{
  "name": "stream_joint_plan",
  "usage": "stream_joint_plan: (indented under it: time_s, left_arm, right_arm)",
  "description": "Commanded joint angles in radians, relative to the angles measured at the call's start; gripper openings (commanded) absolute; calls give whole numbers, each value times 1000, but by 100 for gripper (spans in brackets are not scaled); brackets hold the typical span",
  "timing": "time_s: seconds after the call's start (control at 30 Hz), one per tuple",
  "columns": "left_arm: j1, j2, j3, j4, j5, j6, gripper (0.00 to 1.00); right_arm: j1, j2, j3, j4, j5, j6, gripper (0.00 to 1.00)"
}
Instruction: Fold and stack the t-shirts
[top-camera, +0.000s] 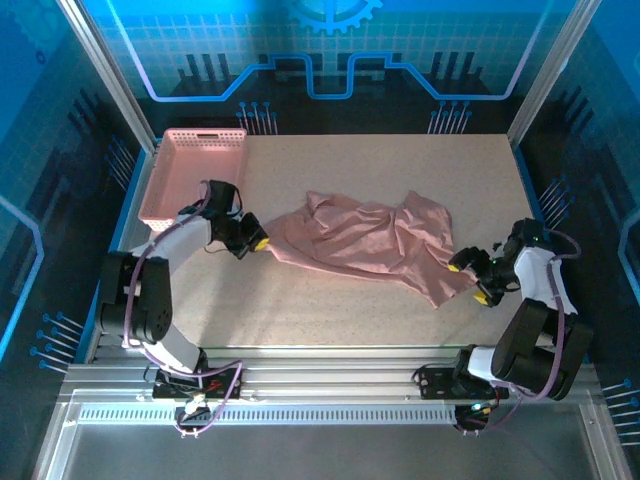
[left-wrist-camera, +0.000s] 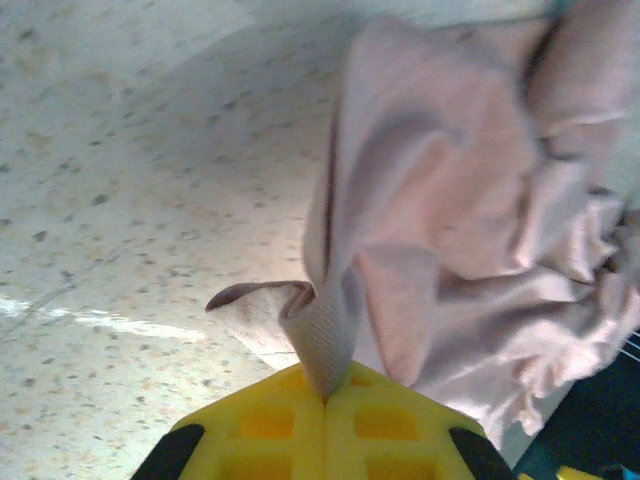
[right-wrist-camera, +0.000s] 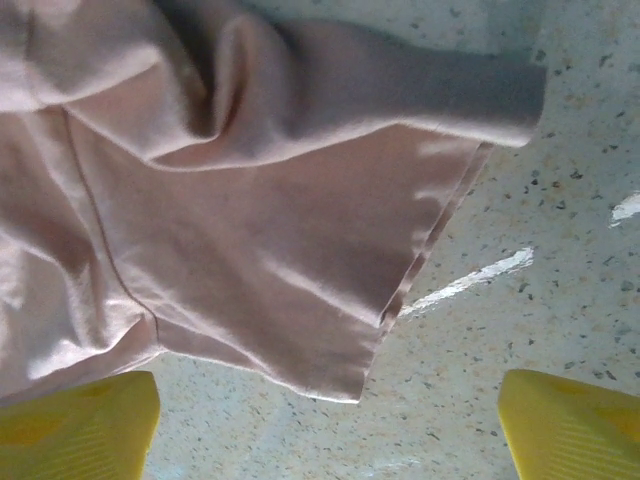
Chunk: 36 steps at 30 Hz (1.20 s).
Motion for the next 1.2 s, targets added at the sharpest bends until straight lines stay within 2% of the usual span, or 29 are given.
stream_joint_plan:
  time_s: [0.0, 0.27, 0.5, 0.63, 0.77, 0.9, 1.03, 1.17]
  left_arm:
    - [-12, -28, 41, -45, 16, 29, 0]
    - [-18, -55, 44, -62, 20, 58, 0]
    - [-18, -64, 29, -49, 25, 55, 0]
    - [-18, -58, 33, -60, 25, 65, 0]
    - [-18, -54, 34, -69, 22, 69, 0]
    - [-18, -49, 25, -83, 13, 77, 0]
    - [-18, -40, 7, -105, -9, 84, 0]
    - [-18, -12, -8, -137, -35, 99, 0]
  right_arm:
    - [-37, 61, -10, 60, -4, 22, 84]
    - [-67, 216, 60, 96, 77, -34, 64]
    - [-66, 238, 100, 94, 183, -104, 57]
    - [-51, 280, 108, 134, 169, -99, 52]
    - [24, 313, 116, 179, 173, -96, 50]
    - [51, 349, 127, 213, 171, -81, 46]
    - [61, 378, 143, 229, 161, -59, 34]
    - [68, 360, 152, 217, 152, -52, 13]
